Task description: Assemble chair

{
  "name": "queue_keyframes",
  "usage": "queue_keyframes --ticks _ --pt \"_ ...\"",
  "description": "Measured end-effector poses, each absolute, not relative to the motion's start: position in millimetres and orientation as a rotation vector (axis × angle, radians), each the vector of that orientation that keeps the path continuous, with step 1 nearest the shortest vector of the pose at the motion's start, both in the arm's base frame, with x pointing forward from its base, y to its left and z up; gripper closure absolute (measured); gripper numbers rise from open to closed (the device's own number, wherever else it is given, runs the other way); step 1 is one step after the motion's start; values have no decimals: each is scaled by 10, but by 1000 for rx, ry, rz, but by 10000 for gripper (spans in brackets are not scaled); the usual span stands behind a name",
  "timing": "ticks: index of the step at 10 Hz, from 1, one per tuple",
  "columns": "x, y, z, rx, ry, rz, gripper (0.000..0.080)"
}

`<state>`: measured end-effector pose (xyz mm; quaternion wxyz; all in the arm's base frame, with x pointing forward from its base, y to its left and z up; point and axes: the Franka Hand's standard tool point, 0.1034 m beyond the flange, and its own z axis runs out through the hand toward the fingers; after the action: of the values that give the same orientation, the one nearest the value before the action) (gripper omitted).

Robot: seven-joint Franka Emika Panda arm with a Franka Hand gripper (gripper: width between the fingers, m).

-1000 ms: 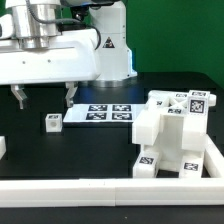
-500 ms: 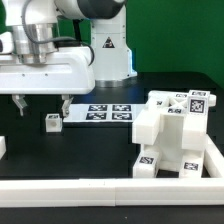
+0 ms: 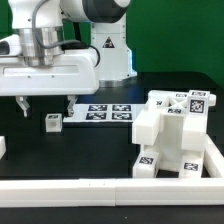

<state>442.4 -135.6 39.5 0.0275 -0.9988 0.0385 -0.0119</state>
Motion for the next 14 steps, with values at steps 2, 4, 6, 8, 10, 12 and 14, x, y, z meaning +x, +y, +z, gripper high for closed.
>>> queue_keyframes --ticks 2,4,6,8,10,12,14 --pt "4400 -1353 380 -3082 90 -17 150" --pt "4397 -1354 376 -3082 91 -15 150" --pt "4317 -1358 301 -3081 97 16 150" --pt "4106 -1414 141 -3083 100 75 150" --pt "3979 -1411 69 -3089 123 98 150" --pt "3983 -1396 65 -3089 135 100 150" --pt "3982 -1400 65 -3089 100 100 285"
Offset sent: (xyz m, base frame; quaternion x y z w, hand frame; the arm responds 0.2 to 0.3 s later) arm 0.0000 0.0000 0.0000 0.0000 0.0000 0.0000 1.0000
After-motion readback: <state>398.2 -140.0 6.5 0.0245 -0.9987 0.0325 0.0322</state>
